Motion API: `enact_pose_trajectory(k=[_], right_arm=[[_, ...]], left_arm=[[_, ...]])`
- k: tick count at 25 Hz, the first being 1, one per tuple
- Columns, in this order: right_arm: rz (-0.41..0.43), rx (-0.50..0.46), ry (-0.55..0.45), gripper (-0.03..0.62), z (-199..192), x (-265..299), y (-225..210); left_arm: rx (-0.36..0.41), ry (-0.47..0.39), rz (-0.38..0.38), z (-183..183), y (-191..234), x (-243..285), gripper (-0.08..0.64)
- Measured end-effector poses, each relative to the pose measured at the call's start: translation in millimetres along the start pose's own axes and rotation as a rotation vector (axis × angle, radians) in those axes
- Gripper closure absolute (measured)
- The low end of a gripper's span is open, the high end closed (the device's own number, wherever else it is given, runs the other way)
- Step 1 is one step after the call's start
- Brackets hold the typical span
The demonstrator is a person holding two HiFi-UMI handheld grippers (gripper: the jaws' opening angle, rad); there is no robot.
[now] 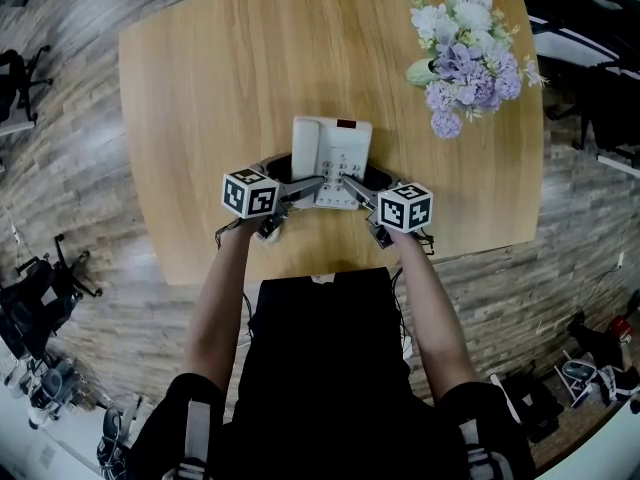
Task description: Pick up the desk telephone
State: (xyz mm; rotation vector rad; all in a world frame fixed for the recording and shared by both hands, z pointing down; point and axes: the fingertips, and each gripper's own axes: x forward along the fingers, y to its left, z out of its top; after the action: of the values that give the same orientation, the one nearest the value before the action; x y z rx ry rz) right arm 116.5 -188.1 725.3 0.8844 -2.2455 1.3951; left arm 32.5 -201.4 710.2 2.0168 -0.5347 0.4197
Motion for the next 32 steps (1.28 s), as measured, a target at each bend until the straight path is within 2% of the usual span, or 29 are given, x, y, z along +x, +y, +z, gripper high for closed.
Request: enact_pose_trajectory(k=[11,23,32], right_arm=[[-0.009,0.033,-0.014,0.339,0.2,-0.6,-2.3],[-0.056,0.09,-0.084,0.339,-1.1,-2.1,-1.6],[-0.084,0.097,-0.158,0.339,6.0,-9.1,19.1]], left_arm=[[-0.012,-0.016,0.012,0.6,0.3,-0.2,0.167],[-0.017,-0.02,0.015,1.6,0.7,-0.3,0.167],[0.021,-0.037,-0.005,12.8,-9.9,-17.0,0.167]])
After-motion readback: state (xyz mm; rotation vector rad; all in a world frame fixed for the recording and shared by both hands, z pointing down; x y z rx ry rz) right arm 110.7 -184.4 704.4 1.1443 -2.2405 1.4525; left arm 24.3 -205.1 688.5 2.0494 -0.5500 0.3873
